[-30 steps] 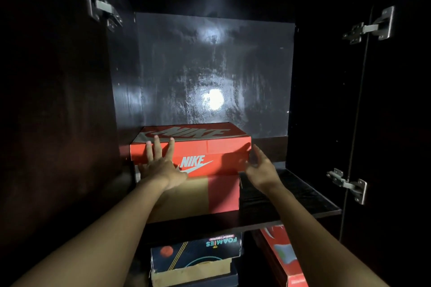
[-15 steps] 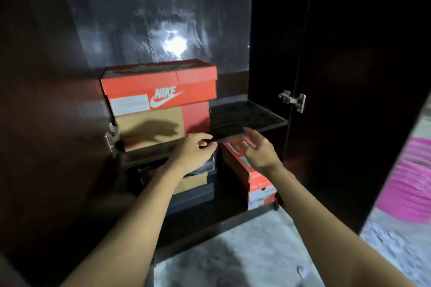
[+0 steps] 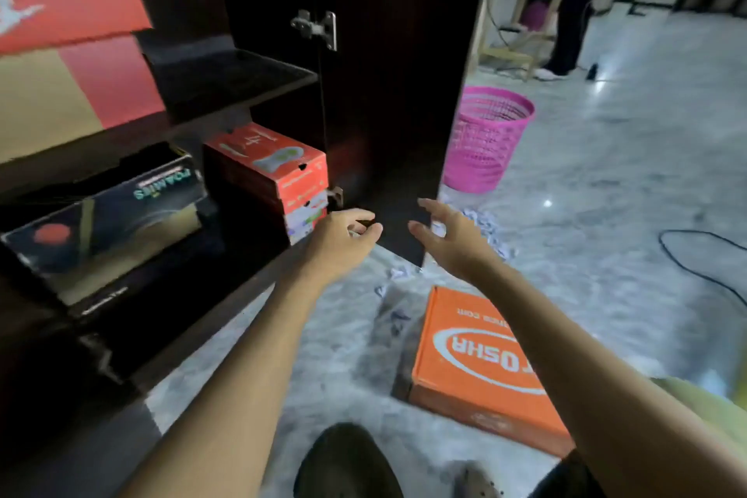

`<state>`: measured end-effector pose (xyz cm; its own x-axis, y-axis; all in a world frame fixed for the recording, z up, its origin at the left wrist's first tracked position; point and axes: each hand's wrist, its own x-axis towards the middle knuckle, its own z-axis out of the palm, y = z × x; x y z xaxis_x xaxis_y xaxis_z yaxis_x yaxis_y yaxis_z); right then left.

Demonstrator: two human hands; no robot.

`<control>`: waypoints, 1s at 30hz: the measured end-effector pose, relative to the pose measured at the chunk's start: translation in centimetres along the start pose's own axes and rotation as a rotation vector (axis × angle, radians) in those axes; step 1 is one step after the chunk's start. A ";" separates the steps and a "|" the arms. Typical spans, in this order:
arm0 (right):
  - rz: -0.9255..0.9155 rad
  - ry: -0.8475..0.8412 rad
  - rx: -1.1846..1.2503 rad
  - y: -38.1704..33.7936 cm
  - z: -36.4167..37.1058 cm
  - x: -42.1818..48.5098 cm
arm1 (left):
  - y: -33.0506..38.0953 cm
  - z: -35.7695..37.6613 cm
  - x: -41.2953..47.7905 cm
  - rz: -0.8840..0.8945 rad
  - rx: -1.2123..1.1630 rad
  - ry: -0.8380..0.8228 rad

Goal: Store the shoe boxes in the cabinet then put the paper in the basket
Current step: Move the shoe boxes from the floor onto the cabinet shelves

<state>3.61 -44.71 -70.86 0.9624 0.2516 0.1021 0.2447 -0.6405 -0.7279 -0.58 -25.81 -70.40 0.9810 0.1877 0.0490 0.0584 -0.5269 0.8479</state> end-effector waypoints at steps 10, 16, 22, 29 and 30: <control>0.361 -0.002 -0.061 16.6 -1.9 -8.6 | -4.7 16.4 -1.8 -0.193 -0.033 -0.393; 0.628 -0.047 -0.061 25.0 -0.3 -11.9 | -9.6 23.6 -1.5 -0.331 0.077 -0.447; 0.887 0.099 -0.190 29.9 0.6 -13.8 | -13.7 27.4 -2.3 -0.404 0.254 -0.403; 0.925 0.133 0.025 32.9 0.4 -13.6 | -15.5 28.3 -2.3 -0.447 0.189 -0.367; 0.902 0.187 0.084 33.2 0.1 -13.7 | -15.6 28.1 -2.2 -0.428 0.157 -0.331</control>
<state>-1.42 -69.30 -96.52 0.7893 -0.4433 -0.4249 -0.6093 -0.4800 -0.6311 1.53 -41.28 -98.53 0.8677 0.1552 -0.4722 0.4664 -0.5829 0.6654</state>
